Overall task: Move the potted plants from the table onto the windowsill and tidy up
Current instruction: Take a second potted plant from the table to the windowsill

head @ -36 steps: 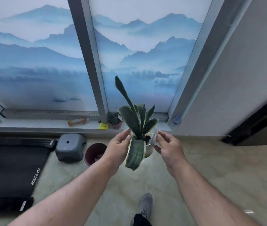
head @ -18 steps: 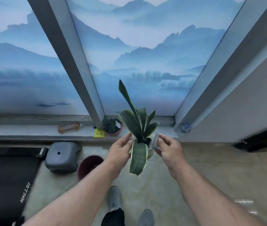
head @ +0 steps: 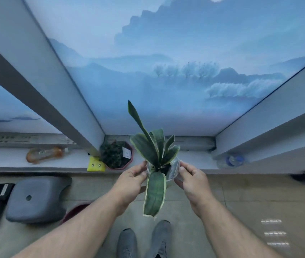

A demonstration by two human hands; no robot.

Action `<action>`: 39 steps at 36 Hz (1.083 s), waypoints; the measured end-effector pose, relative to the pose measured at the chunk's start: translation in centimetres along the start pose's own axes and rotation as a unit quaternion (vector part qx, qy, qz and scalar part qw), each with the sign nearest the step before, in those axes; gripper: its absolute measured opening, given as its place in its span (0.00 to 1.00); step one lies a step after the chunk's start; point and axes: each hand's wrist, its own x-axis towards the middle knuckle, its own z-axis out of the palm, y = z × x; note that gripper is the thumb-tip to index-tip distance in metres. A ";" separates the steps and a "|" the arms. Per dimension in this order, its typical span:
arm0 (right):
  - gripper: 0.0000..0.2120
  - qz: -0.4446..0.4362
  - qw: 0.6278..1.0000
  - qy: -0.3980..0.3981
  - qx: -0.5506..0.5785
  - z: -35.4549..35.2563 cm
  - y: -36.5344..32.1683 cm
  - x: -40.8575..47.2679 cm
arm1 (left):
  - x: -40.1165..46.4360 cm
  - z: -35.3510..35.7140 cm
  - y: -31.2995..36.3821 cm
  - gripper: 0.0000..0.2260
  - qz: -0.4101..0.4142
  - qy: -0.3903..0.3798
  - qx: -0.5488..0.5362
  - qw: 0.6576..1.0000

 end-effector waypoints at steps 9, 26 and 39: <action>0.20 -0.002 0.998 -0.048 -0.044 1.9 8.8 15.4 | 14.5 -2.0 -6.6 0.19 -0.033 0.005 0.027 0.999; 0.21 0.030 0.995 -0.055 -0.074 5.3 15.0 27.2 | 26.2 -3.6 -11.9 0.26 -0.026 0.035 -0.019 0.999; 0.19 0.019 0.991 -0.084 -0.103 6.1 15.4 29.1 | 27.7 -3.8 -12.4 0.21 -0.041 0.072 -0.035 0.996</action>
